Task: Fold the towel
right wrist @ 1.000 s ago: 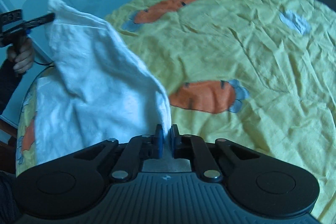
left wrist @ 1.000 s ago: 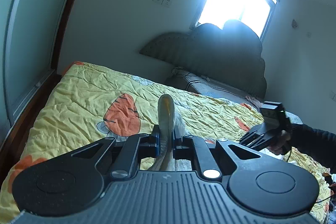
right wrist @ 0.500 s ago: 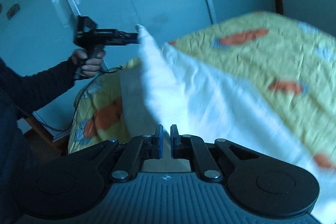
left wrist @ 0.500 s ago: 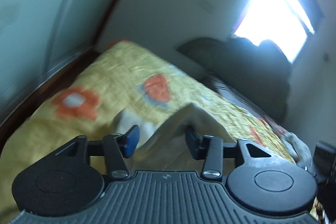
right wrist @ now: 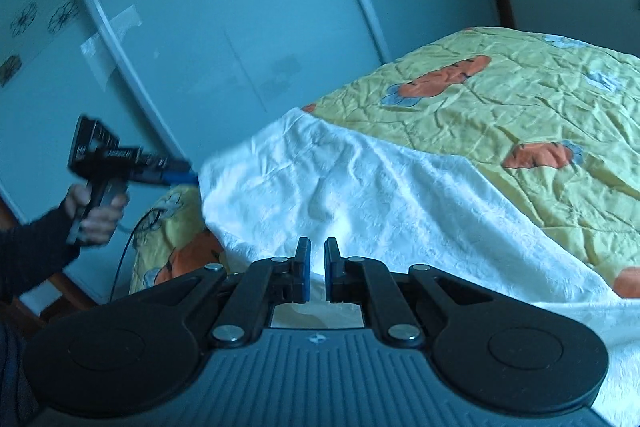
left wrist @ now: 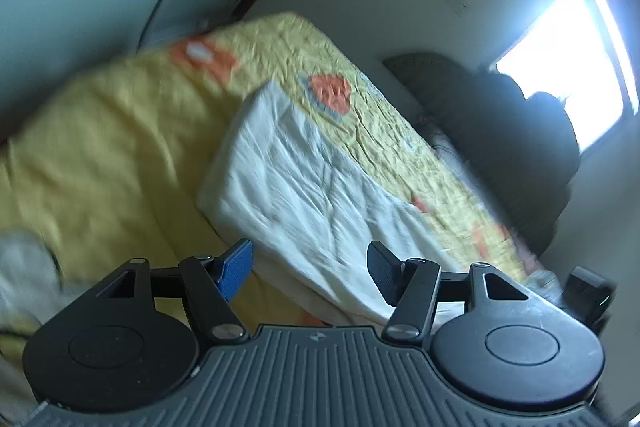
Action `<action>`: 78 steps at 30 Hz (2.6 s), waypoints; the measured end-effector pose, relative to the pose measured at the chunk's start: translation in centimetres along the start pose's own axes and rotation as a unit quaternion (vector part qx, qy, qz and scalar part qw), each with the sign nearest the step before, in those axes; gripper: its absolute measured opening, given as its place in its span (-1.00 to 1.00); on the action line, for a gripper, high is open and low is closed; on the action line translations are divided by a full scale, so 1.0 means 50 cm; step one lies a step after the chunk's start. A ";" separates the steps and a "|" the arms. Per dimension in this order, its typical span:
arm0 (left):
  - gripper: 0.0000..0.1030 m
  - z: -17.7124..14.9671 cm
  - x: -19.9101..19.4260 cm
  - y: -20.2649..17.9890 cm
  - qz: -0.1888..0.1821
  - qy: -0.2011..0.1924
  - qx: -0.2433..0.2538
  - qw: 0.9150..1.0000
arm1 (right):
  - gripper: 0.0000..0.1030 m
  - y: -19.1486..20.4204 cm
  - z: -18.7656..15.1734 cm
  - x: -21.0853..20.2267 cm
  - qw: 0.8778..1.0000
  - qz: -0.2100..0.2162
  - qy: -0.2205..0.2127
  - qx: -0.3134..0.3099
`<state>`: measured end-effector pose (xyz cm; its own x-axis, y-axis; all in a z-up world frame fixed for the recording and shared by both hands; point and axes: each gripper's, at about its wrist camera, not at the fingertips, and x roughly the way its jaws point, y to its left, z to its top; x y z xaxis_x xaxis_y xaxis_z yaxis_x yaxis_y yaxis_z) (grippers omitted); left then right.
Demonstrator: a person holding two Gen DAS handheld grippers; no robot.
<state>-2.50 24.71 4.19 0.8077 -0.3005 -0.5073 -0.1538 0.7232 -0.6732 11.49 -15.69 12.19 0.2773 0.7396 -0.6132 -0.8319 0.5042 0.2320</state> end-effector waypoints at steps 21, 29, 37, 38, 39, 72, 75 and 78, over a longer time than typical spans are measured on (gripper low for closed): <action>-0.95 0.010 0.075 0.009 0.022 0.012 -0.081 0.996 | -0.14 0.025 -0.029 -0.014 0.991 -0.103 0.069 -0.055; -0.94 0.007 0.080 0.029 0.028 0.024 -0.093 0.995 | 0.51 0.032 0.016 0.030 0.959 -0.098 0.133 -0.229; -0.93 0.012 0.084 0.032 0.026 0.029 -0.096 0.995 | -0.84 -0.019 0.016 0.119 0.926 -0.100 0.282 -0.231; -0.93 0.012 0.083 0.032 0.027 0.030 -0.096 0.995 | -0.84 -0.014 0.013 0.115 0.925 -0.101 0.282 -0.235; -0.92 0.012 0.083 0.032 0.028 0.031 -0.096 0.994 | -0.84 -0.007 0.010 0.107 0.923 -0.101 0.282 -0.240; -0.01 -0.326 0.336 -0.377 -0.127 0.140 -0.059 0.980 | 0.64 -0.042 -0.513 -0.605 0.716 -0.318 -0.350 0.514; -0.01 -0.347 0.371 -0.358 -0.104 0.161 -0.102 0.976 | 0.64 -0.057 -0.563 -0.641 0.683 -0.335 -0.324 0.562; -0.01 -0.332 0.382 -0.352 -0.086 0.147 -0.097 0.981 | 0.64 -0.066 -0.596 -0.641 0.676 -0.330 -0.310 0.581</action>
<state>6.21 -4.06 -2.60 0.6363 -0.5943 -0.4918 -0.1589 0.5229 -0.8374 -9.00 -54.34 8.58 0.8521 0.0456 -0.5214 0.4106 0.5596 0.7199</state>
